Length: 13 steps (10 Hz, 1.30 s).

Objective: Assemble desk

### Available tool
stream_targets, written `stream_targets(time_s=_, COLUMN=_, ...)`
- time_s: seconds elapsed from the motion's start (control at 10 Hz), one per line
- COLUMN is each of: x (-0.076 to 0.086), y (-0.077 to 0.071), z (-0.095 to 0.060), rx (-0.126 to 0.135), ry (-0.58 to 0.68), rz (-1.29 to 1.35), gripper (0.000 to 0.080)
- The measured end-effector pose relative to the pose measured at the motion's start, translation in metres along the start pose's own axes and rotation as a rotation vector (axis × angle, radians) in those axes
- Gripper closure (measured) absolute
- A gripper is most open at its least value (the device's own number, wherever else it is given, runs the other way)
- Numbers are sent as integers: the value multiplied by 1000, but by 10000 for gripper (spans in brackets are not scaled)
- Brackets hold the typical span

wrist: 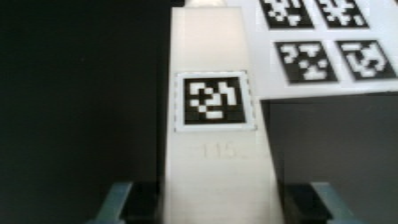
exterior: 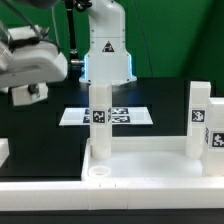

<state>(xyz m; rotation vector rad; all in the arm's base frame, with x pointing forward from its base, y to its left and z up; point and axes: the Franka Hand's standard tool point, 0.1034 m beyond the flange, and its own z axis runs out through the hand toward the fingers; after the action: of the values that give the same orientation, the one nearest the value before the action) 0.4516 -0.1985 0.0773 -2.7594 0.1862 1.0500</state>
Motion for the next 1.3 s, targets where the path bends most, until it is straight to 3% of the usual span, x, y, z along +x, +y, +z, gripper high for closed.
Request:
stream_targets(time_s=0.3, x=5, y=-3, z=-12, rx=-34, ry=191, rz=-3, gripper=510)
stream_targets(time_s=0.4, x=1, y=-20, z=-33, rx=-54, ry=224, rz=-14, gripper=510)
stream_targets(time_s=0.5, x=-2, y=-38, z=-66, rx=-61, ry=287, rz=-43, gripper=510)
stream_targets(time_s=0.6, x=-7, y=-46, z=-95, rx=-67, ry=364, rz=-63, gripper=510)
stream_targets(time_s=0.7, x=-10, y=-45, z=-107, rx=-74, ry=441, rz=-64, gripper=510)
stream_targets(time_s=0.8, x=-8, y=-41, z=-103, rx=-83, ry=496, rz=-59, gripper=510)
stream_targets(time_s=1.1, x=-1, y=-40, z=-112, rx=-103, ry=693, rz=-37, gripper=509)
stream_targets(time_s=1.2, x=7, y=-59, z=-131, rx=-115, ry=773, rz=-31, gripper=509)
stream_targets(time_s=1.3, x=13, y=-78, z=-151, rx=-106, ry=830, rz=-42, gripper=509)
